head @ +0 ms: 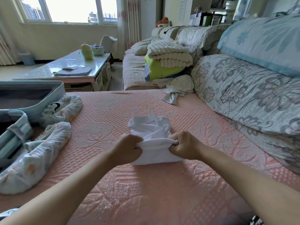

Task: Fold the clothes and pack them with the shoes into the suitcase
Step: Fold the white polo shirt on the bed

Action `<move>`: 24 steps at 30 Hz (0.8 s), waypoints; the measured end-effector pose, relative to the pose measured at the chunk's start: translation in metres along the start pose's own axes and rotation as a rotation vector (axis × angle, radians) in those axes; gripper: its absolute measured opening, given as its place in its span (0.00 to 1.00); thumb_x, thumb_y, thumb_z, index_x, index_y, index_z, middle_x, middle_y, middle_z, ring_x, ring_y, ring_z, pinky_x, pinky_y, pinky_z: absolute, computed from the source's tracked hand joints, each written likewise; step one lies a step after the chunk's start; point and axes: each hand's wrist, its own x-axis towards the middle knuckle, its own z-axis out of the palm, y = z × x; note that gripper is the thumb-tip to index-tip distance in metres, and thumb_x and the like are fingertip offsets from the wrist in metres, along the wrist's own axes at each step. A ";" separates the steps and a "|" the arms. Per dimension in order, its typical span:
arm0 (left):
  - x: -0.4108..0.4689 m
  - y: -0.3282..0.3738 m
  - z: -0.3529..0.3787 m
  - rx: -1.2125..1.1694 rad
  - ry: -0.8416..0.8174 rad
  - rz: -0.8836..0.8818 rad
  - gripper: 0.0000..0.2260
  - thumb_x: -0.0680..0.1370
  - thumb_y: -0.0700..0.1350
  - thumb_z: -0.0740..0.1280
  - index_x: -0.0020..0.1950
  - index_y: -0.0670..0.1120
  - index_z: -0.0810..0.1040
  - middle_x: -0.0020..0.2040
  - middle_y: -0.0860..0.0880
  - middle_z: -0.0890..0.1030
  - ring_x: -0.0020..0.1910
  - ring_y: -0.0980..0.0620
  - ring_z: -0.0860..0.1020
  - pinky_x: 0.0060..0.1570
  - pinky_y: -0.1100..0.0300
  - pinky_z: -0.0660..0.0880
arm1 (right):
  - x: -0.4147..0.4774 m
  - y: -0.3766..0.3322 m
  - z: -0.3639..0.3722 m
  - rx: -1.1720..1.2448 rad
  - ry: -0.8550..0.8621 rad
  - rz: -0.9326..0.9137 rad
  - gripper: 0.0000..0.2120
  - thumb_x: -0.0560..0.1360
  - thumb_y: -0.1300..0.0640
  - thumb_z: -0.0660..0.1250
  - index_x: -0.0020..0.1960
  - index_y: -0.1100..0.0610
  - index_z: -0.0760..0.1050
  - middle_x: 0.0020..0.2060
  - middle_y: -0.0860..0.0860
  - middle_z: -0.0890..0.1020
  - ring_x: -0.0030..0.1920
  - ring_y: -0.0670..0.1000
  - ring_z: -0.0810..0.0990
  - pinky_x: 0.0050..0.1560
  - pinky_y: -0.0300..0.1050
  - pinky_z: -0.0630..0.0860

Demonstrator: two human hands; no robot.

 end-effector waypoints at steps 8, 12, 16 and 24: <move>0.028 -0.012 0.004 -0.027 0.360 -0.246 0.15 0.78 0.44 0.66 0.65 0.50 0.74 0.53 0.48 0.80 0.45 0.49 0.78 0.43 0.57 0.76 | 0.029 0.019 0.003 0.208 0.196 0.327 0.07 0.76 0.53 0.67 0.54 0.51 0.78 0.47 0.48 0.83 0.47 0.51 0.80 0.43 0.45 0.75; 0.035 -0.004 0.024 0.449 0.346 0.306 0.15 0.76 0.42 0.69 0.62 0.45 0.78 0.61 0.46 0.78 0.57 0.46 0.78 0.57 0.48 0.78 | 0.046 0.027 0.020 0.073 0.174 0.403 0.20 0.79 0.48 0.67 0.68 0.53 0.70 0.60 0.52 0.81 0.57 0.54 0.79 0.49 0.43 0.71; 0.030 -0.003 0.061 0.501 -0.080 0.247 0.29 0.78 0.57 0.49 0.75 0.48 0.69 0.76 0.48 0.67 0.76 0.46 0.63 0.73 0.42 0.62 | 0.052 0.027 0.033 -0.467 0.163 0.360 0.21 0.82 0.45 0.59 0.70 0.54 0.64 0.55 0.56 0.82 0.53 0.59 0.82 0.47 0.50 0.75; 0.038 -0.019 0.064 0.527 -0.253 0.024 0.40 0.74 0.68 0.37 0.82 0.50 0.48 0.82 0.51 0.48 0.80 0.52 0.43 0.78 0.46 0.42 | 0.048 0.018 0.052 -0.368 0.270 -0.415 0.17 0.75 0.56 0.60 0.60 0.56 0.80 0.59 0.52 0.81 0.58 0.54 0.80 0.57 0.53 0.77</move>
